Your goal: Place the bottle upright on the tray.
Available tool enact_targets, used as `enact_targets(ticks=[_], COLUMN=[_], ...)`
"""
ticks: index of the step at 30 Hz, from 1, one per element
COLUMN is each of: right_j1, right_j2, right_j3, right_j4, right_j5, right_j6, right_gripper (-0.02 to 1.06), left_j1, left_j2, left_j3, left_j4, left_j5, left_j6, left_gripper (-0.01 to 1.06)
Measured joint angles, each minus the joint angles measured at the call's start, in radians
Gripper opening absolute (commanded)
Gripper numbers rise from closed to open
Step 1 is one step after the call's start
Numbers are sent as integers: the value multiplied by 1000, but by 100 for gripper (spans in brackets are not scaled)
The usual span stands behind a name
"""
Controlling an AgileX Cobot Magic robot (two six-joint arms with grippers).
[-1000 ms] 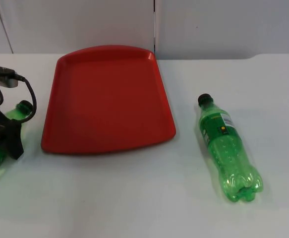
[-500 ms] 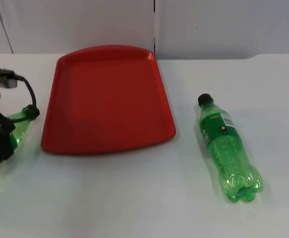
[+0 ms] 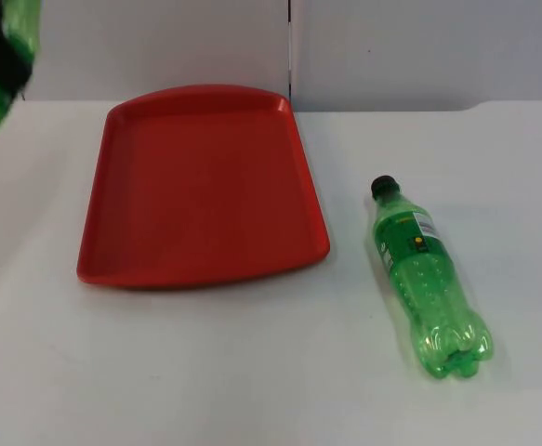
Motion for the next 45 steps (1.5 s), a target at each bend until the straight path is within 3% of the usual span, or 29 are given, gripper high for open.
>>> enact_targets(ticks=[11,14,20,23,26,27,29,35,45], right_j1=[0,0,0,0,0,0,0,0,0], right_j2=[0,0,0,0,0,0,0,0,0], right_j3=[0,0,0,0,0,0,0,0,0], right_j4=[0,0,0,0,0,0,0,0,0], right_j5=[0,0,0,0,0,0,0,0,0], right_j6=[-3,-3,-3,-3,-3,-3,-3,-3,-3], right_gripper=[105,105,105,105,105,105,105,105,105], left_j1=[0,0,-2,-38,-63,-93,-124,-142,-143], left_j2=[-220,-245,-248,-248,-248,-248,-242,-186,-139], left_j3=[0,0,0,0,0,0,0,0,0], left_j4=[-370,-521,-690,-797,-845,-892,-969,-1103,-1121], left_j5=[-197,-265,-337,-483,-553,-621,-669,-647,-626], left_j6=[168,276,444,565,621,703,807,987,1080], left_gripper=[0,0,0,0,0,0,0,0,0])
